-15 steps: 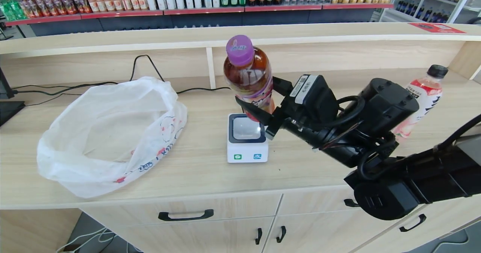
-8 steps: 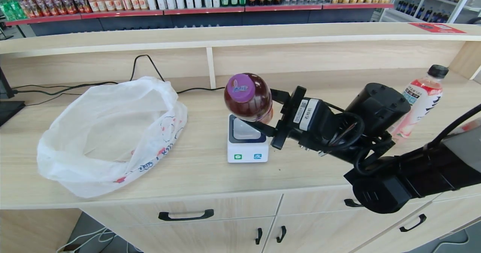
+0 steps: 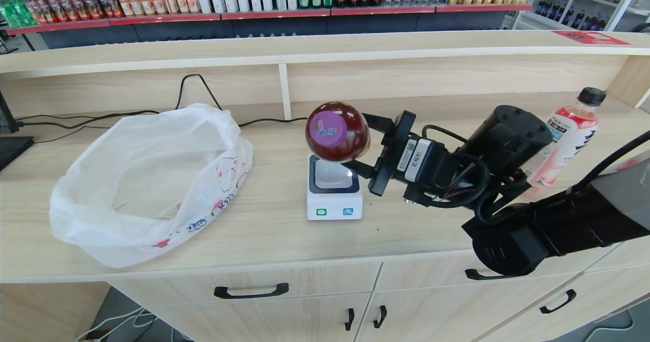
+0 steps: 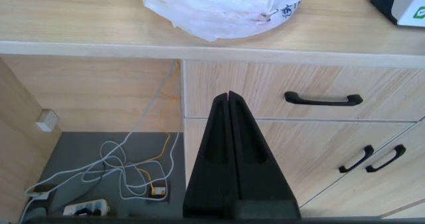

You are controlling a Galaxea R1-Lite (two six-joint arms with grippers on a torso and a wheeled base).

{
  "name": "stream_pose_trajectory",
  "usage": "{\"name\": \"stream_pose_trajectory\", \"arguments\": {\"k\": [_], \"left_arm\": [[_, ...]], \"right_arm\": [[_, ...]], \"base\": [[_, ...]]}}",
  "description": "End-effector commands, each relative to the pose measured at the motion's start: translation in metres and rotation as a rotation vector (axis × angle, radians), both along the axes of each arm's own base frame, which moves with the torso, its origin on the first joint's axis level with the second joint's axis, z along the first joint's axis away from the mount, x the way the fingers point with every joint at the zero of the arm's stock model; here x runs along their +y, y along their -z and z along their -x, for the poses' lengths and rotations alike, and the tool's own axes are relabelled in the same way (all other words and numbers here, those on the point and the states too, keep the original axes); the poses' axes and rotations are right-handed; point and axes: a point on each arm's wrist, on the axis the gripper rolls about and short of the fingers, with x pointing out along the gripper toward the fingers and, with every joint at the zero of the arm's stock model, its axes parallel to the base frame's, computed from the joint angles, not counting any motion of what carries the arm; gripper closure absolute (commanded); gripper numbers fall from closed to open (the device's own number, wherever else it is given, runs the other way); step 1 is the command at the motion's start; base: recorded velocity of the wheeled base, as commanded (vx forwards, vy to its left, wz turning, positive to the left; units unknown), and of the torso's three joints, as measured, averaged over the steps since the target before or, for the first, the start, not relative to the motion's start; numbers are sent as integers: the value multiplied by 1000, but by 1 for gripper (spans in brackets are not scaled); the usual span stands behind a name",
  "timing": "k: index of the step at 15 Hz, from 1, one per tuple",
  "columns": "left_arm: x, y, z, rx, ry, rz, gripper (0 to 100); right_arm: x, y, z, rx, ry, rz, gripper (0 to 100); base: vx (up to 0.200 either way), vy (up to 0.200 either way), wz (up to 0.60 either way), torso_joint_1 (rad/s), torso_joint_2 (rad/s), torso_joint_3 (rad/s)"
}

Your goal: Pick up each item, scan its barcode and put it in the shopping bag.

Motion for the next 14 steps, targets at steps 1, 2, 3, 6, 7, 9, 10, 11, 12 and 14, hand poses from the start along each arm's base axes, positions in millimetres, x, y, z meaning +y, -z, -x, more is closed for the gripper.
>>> {"name": "stream_pose_trajectory", "arguments": {"k": [1,2,3,6,7,9,10,11,12,14], "left_arm": [[0,0,0,2,0,0,100],[0,0,0,0,0,0,100],[0,0,0,0,0,0,100],[0,0,0,0,0,0,100],[0,0,0,0,0,0,100],[0,0,0,2,0,0,100],[0,0,0,2,0,0,100],[0,0,0,0,0,0,100],[0,0,0,2,0,0,100],[0,0,0,0,0,0,100]], "right_arm": [[0,1,1,-13,-8,9,100],[0,4,-1,-24,-14,23,100],[1,7,-3,-26,-17,32,100],[1,14,-8,-64,-35,67,100],[1,15,-8,-66,-34,68,100],[0,22,-12,-70,-48,89,100],[0,23,-13,-69,-50,90,100],[1,23,-14,-68,-50,90,100],[0,22,-14,-70,-49,88,100],[-1,21,-15,-66,-41,84,100]], "base": [[0,0,0,0,0,0],[0,0,0,0,0,0],[0,0,0,0,0,0],[0,0,0,0,0,0],[0,0,0,0,0,0],[0,0,0,0,0,0],[0,0,0,0,0,0],[0,0,0,0,0,0],[0,0,0,0,0,0],[0,0,0,0,0,0]]}}
